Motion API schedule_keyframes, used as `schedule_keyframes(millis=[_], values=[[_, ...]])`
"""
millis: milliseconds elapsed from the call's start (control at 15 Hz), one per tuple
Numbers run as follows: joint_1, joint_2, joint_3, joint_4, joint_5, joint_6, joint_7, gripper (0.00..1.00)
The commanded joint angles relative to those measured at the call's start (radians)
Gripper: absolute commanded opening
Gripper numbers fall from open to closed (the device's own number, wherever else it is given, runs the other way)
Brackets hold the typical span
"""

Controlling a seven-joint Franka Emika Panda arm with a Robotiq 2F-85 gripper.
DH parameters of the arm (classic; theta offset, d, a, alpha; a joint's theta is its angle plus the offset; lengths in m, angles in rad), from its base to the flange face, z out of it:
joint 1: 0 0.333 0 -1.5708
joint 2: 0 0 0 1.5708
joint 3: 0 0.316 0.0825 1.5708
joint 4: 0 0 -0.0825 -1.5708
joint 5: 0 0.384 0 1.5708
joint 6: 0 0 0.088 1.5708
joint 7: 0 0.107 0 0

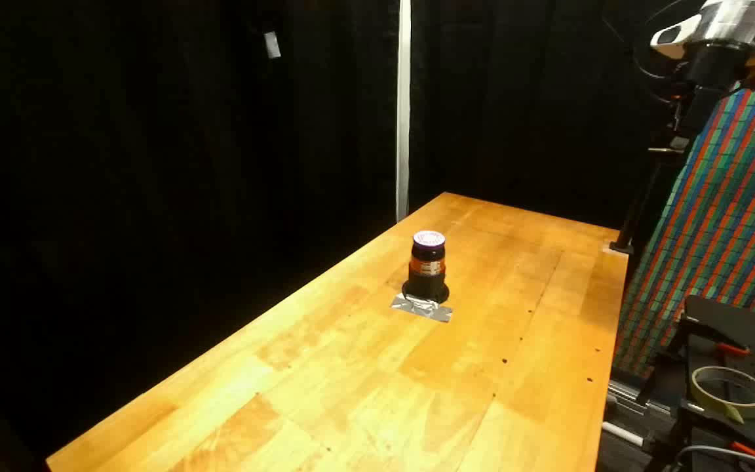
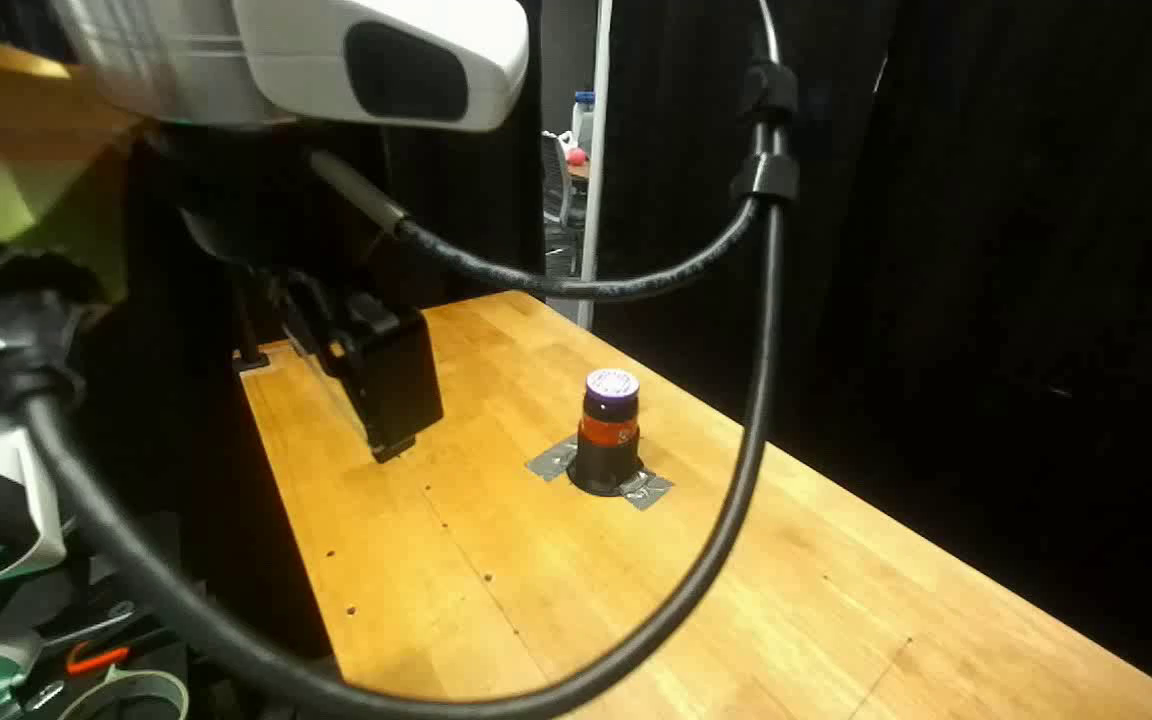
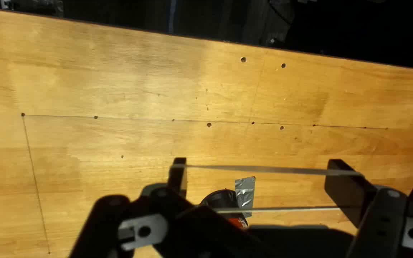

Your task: Put the rubber band around the black cup.

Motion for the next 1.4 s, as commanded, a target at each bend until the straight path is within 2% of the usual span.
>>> schedule_keyframes(millis=[0, 467, 800, 933, 1133, 1333], values=[[-0.021, 0.005, 0.019, 0.004, 0.015, -0.003, -0.012, 1.0], [-0.023, 0.02, 0.035, 0.013, 0.013, 0.005, 0.016, 1.0], [-0.019, 0.259, 0.264, 0.24, -0.04, -0.025, 0.366, 1.0], [-0.029, 0.37, 0.332, 0.358, -0.075, -0.083, 0.491, 1.0], [-0.028, 0.54, 0.392, 0.52, -0.13, -0.192, 0.642, 1.0], [-0.008, 0.707, 0.402, 0.677, -0.139, -0.234, 0.658, 1.0]])
